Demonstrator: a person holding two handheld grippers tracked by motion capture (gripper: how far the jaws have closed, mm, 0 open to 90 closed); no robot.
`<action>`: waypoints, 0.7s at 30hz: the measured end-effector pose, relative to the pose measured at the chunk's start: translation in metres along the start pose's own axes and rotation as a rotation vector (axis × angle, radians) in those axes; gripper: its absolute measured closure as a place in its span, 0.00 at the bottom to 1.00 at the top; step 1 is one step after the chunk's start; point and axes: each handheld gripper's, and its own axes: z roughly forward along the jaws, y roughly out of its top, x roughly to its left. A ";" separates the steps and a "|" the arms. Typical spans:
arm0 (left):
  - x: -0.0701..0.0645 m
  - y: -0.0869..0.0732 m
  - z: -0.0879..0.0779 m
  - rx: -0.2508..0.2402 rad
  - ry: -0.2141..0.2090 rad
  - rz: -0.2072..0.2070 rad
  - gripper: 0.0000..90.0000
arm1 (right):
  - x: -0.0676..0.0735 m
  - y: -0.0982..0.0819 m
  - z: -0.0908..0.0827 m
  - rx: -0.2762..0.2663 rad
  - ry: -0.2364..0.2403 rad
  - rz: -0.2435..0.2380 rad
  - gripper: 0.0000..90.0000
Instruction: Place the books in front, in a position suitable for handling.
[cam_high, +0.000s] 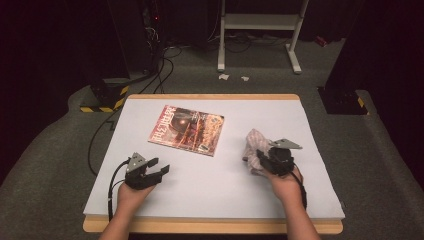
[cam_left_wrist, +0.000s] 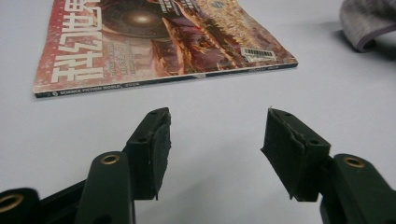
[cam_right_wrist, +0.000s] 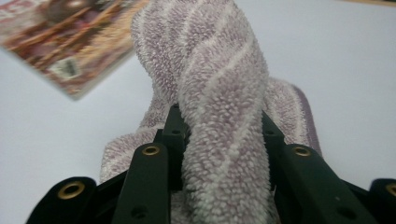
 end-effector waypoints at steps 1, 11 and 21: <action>0.000 0.000 0.000 0.000 0.000 0.000 0.46 | 0.000 0.000 0.000 0.000 0.000 0.000 0.73; 0.000 0.001 -0.001 -0.008 0.012 -0.004 0.46 | -0.056 -0.005 -0.035 -0.050 -0.128 0.084 0.73; 0.000 0.000 0.001 0.014 0.017 0.000 0.45 | -0.059 -0.038 0.008 0.072 -0.139 0.104 0.66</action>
